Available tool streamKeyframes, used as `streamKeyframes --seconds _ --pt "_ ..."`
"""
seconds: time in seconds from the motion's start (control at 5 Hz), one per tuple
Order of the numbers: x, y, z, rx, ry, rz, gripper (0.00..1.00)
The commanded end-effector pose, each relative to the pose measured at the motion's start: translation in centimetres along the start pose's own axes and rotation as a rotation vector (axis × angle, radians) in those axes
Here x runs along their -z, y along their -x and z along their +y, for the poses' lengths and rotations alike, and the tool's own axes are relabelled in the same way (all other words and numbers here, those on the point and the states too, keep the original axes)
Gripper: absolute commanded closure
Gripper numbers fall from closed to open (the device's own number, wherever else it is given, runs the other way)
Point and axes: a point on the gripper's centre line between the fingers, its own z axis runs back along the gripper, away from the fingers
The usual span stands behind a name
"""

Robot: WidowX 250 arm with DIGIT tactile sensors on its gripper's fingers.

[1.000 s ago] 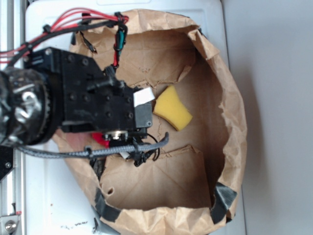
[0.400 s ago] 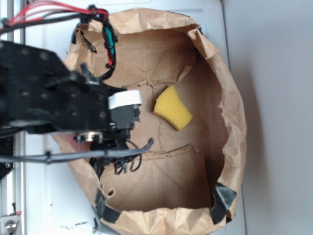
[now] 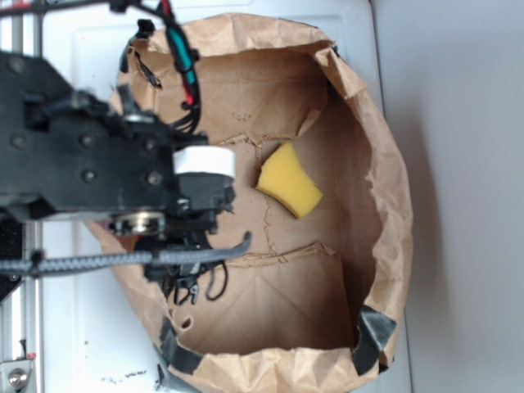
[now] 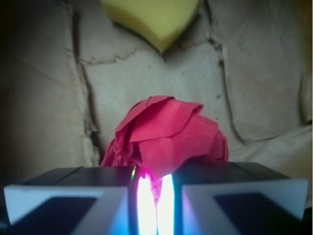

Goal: Grab the red paper.

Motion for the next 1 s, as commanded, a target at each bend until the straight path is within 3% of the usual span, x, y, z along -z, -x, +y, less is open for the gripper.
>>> streamKeyframes --seconds 0.0,0.6,0.8 --pt "-4.8 -2.2 0.0 0.019 0.043 -0.061 1.00" --pt "-6.9 -4.3 -1.9 -0.004 0.088 -0.114 1.00" --pt "-6.3 -4.4 -2.7 -0.005 0.062 -0.140 1.00"
